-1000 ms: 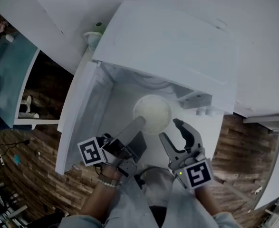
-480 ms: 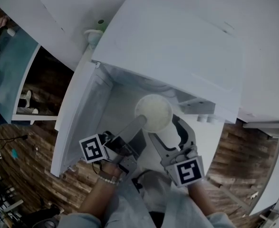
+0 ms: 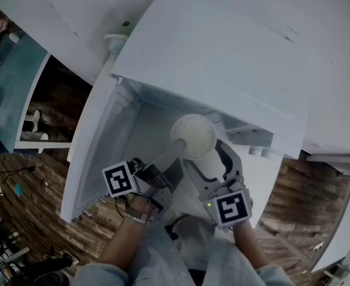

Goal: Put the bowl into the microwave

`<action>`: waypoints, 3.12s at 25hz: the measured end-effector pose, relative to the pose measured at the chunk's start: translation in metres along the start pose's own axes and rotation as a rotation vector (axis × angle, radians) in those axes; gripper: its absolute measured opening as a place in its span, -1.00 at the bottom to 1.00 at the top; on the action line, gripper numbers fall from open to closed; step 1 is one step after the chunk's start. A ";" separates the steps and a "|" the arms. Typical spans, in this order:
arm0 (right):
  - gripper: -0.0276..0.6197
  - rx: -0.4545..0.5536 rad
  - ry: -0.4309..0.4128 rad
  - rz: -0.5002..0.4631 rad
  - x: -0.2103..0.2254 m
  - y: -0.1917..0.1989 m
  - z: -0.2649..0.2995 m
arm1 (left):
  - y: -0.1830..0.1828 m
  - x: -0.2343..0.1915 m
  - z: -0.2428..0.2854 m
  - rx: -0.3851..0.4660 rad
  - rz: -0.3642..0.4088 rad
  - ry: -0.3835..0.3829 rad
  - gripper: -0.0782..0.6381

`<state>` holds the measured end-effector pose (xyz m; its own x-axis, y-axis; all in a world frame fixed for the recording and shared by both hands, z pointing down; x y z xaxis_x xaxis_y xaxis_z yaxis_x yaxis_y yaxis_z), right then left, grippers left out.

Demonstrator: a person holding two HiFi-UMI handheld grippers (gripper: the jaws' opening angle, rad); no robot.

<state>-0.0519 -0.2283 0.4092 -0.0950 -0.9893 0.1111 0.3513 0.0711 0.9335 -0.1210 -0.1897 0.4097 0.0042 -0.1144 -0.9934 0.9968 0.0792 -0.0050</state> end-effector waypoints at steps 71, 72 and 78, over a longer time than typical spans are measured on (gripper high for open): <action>0.29 -0.191 0.165 0.066 0.099 0.032 0.097 | -0.052 -0.064 0.029 0.050 0.063 -0.226 -0.07; 0.29 -0.198 0.173 0.070 0.101 0.033 0.099 | -0.051 -0.063 0.027 0.053 0.062 -0.222 -0.07; 0.29 -0.219 0.196 0.084 0.112 0.035 0.105 | -0.045 -0.059 0.018 0.052 0.071 -0.213 -0.11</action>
<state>-0.1482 -0.3228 0.4896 0.1167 -0.9884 0.0976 0.5448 0.1458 0.8258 -0.1642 -0.2046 0.4703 0.0854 -0.3177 -0.9443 0.9962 0.0436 0.0754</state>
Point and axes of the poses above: the fingertips, and each gripper's own axes: z forward along the fingers, x to its right, y out of its underside, the point moved 3 cm from there along -z, backward along the fingers, and after that the axes turned 15 degrees about -y, right-handed, at the moved point
